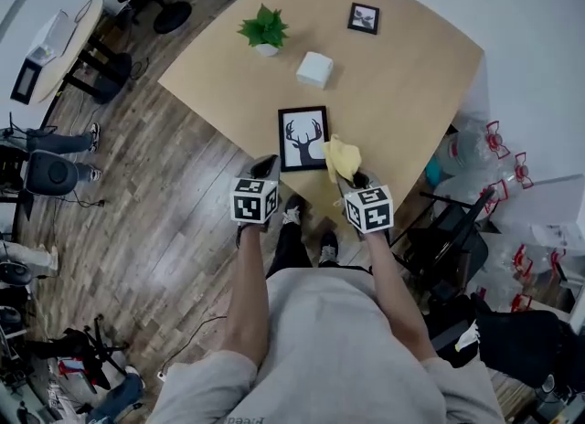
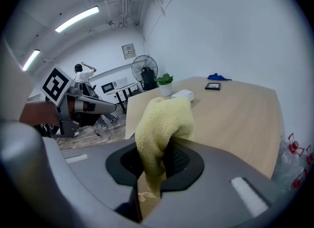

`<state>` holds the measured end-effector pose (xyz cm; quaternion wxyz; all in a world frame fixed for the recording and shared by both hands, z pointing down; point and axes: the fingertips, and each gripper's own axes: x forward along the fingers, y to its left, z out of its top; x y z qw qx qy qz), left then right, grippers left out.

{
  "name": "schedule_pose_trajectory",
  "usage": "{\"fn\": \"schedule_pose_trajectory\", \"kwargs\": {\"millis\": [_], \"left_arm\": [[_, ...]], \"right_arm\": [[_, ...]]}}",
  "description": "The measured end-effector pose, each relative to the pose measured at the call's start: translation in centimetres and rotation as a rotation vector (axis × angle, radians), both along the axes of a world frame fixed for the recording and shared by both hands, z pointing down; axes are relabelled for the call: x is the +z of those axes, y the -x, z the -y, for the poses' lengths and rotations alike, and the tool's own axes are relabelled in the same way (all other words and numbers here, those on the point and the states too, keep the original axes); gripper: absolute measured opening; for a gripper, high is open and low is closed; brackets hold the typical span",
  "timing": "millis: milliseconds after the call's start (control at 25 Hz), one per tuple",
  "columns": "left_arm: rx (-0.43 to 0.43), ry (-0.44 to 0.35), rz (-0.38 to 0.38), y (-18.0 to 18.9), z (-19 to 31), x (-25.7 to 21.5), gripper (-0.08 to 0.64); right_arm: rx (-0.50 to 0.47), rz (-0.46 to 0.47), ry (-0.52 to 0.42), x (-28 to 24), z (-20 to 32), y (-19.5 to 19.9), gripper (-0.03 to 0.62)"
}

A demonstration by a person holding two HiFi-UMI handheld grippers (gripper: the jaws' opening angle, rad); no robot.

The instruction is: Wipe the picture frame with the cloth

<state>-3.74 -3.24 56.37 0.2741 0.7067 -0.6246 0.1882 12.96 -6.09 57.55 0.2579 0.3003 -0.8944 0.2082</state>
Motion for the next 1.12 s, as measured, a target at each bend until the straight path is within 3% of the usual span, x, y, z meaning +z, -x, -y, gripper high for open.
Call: {"fn": "schedule_pose_trajectory", "kwargs": {"millis": [480,1120], "left_arm": [[-0.016,-0.087,0.014,-3.3,-6.0,-2.1,0.052],[-0.052,-0.135,0.019,-4.4,-6.9,-3.6,0.052]], "right_arm": [[-0.023,0.06,0.004,-0.3,-3.4,-1.9,0.051],[-0.052,0.098,-0.03,-1.7,-3.8,-1.6,0.051]]}}
